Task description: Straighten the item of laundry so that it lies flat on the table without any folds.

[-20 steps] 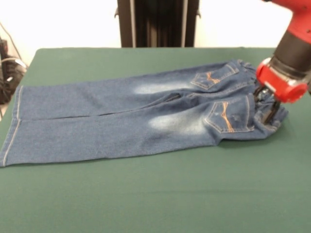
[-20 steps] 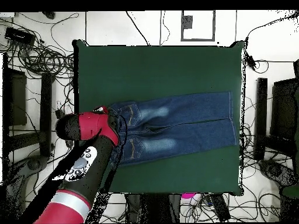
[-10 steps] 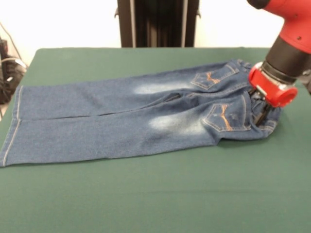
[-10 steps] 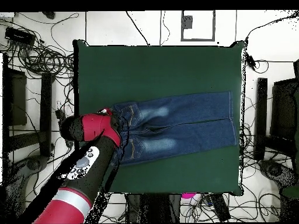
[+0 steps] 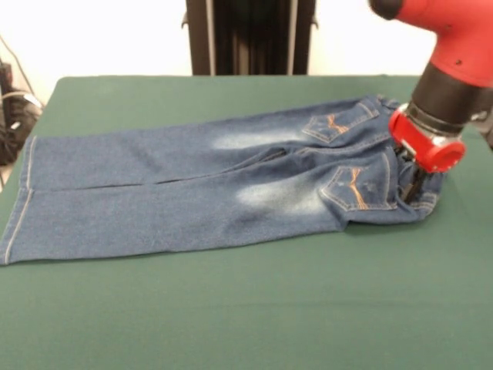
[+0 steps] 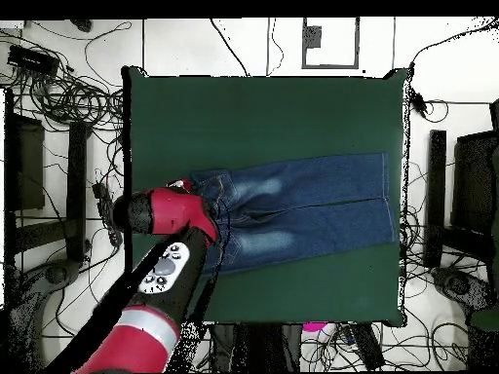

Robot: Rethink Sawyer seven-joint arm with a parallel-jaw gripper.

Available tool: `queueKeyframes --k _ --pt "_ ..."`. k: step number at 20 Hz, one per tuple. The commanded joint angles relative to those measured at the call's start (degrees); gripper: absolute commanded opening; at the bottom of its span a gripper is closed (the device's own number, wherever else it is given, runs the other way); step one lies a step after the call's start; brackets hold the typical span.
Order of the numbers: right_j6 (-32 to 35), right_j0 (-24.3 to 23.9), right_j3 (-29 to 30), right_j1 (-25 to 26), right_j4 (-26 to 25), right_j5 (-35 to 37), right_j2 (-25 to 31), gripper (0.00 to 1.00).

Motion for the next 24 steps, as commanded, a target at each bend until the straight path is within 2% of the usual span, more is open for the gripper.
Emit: queueKeyframes --k 1,3,7,8,14,18,24 --pt "4.1 -9.9 13.4 -2.7 1.1 -19.1 27.1 1.00" --pt "4.5 -12.2 13.3 -2.1 -3.1 -25.0 31.5 1.00" --pt "4.8 -16.9 14.2 -2.0 -9.6 -30.8 38.4 1.00" --pt "4.8 -19.5 15.3 -2.2 -11.8 -32.3 41.7 1.00" --pt "5.7 -27.3 17.7 -1.5 -19.9 -34.9 52.5 1.00" --pt "7.2 -27.4 18.1 -2.8 -19.7 -32.2 53.7 1.00" --pt "9.9 -21.3 16.7 -6.4 -12.2 -24.2 48.7 1.00"
